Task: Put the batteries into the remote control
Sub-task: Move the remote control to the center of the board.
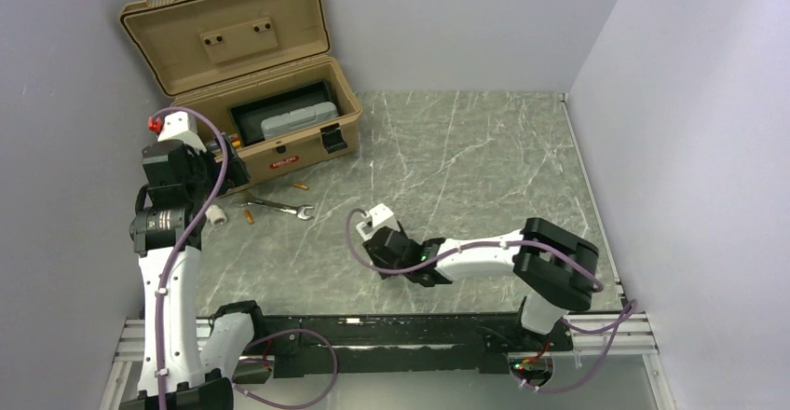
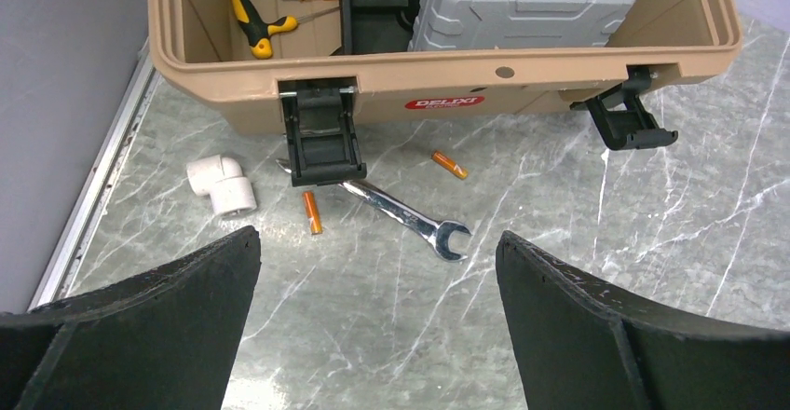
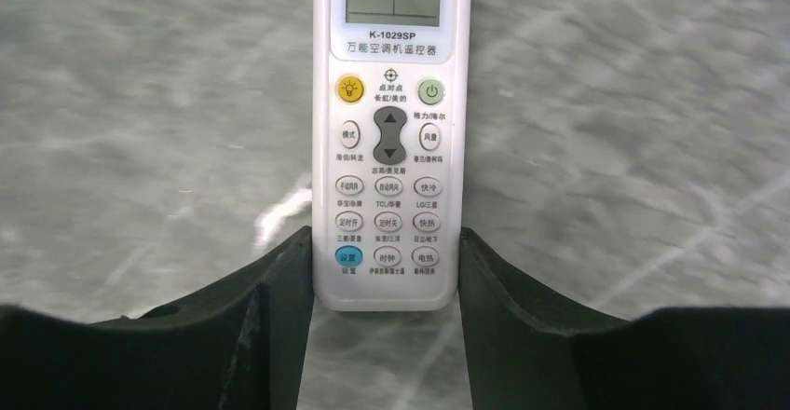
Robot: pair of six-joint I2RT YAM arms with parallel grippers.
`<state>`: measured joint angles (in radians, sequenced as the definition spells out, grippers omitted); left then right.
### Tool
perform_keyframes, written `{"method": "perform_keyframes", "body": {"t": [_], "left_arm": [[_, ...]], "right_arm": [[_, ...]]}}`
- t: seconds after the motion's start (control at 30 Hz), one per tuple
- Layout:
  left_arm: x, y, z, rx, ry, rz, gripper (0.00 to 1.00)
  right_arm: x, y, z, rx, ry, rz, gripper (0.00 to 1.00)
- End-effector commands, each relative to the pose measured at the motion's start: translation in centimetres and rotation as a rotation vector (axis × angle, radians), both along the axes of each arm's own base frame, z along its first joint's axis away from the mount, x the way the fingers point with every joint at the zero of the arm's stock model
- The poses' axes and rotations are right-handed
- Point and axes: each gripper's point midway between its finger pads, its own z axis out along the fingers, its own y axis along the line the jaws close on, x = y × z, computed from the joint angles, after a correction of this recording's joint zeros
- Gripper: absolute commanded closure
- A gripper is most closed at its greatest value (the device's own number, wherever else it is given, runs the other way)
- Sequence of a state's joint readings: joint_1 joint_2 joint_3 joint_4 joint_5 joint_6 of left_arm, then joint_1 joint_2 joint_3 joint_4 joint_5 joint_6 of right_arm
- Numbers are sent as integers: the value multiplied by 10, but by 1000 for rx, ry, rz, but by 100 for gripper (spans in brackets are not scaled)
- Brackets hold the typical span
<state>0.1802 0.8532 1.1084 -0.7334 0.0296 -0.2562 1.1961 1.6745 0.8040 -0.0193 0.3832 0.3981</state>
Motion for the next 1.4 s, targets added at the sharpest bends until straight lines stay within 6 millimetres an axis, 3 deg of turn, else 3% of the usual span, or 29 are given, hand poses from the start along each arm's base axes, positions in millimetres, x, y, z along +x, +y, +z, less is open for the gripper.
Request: {"method": "perform_keyframes", "body": {"t": [0.0, 0.17, 0.3, 0.47, 0.73, 1.0, 1.23, 1.37], "left_arm": [[8, -2, 10, -34, -58, 9, 1], [13, -8, 2, -57, -27, -26, 1], [12, -11, 5, -56, -47, -43, 1], [12, -16, 6, -76, -51, -67, 1], [13, -25, -5, -121, 11, -102, 1], [12, -30, -4, -118, 3, -142, 1], [10, -28, 0, -99, -7, -141, 1], [9, -32, 1, -106, -21, -155, 1]], "right_arm": [[-1, -79, -35, -178, 86, -129, 67], [10, -71, -24, -159, 73, -126, 61], [13, -58, -16, -116, 67, -122, 41], [17, -50, -1, -72, 49, -116, 29], [25, -38, 32, 25, 20, -132, 26], [36, -31, 65, 147, 23, -136, 26], [57, -45, 97, 299, 44, -195, 26], [60, -53, 98, 362, 70, -178, 26]]}}
